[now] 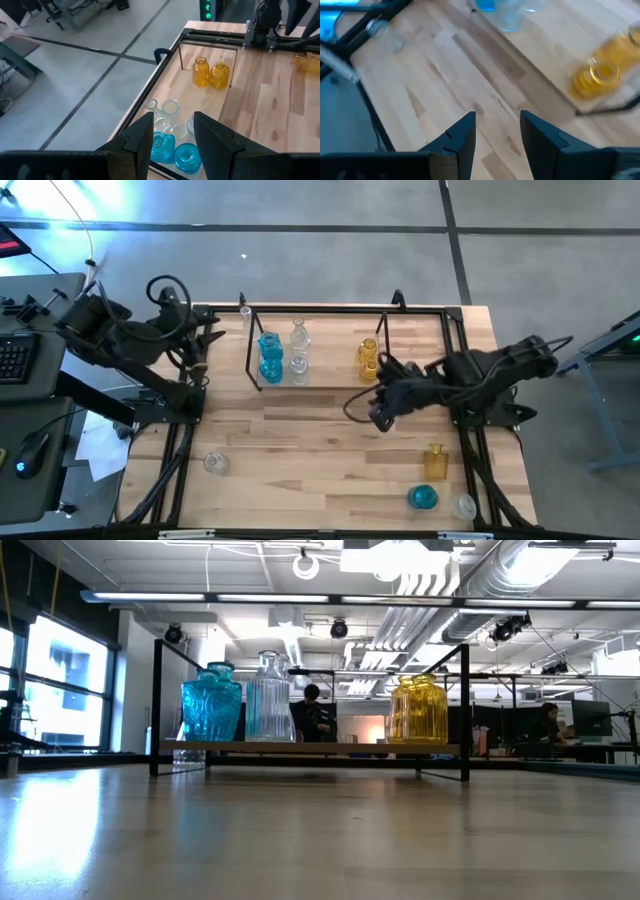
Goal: Sort vases onto shelf
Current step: Put the transparent vase on the shelf
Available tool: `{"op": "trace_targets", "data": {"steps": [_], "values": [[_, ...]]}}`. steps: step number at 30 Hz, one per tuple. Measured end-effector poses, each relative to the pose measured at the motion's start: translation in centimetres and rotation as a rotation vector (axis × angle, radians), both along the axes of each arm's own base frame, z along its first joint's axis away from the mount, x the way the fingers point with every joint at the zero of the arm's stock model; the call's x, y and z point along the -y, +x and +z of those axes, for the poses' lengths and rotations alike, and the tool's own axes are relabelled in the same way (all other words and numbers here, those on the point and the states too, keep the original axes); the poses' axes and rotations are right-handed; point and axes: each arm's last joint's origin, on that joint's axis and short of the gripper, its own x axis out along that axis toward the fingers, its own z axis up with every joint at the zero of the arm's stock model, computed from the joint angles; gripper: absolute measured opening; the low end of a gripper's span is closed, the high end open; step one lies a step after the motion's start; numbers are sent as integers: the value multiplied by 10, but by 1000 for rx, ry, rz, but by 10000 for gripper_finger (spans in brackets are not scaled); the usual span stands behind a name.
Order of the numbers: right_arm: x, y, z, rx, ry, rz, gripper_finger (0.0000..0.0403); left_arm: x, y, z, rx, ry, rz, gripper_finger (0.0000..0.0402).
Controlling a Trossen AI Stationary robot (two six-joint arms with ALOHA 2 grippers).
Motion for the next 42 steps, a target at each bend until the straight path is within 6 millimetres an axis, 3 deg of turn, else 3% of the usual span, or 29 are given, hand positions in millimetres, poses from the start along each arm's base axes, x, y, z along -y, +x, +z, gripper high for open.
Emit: {"op": "trace_targets", "data": {"steps": [6, 15, 25, 30, 36, 42], "values": [[3, 10, 7, 62, -82, 205, 136, -1, -3, 1, 4, 5, -1, 131], [10, 12, 7, 46, -164, 295, 136, -10, -4, 2, 65, -1, 134, 131], [38, 13, 9, 4, -199, 454, 136, -27, 7, 0, 122, -71, 352, 131], [50, 10, 15, 11, -284, 519, 136, -32, 22, -5, 125, -107, 430, 131], [69, 11, 16, 16, -292, 529, 136, -59, 41, -14, -8, -102, 522, 131], [80, 12, 16, 13, -267, 443, 136, -101, 38, -18, -225, -19, 588, 131]]}}
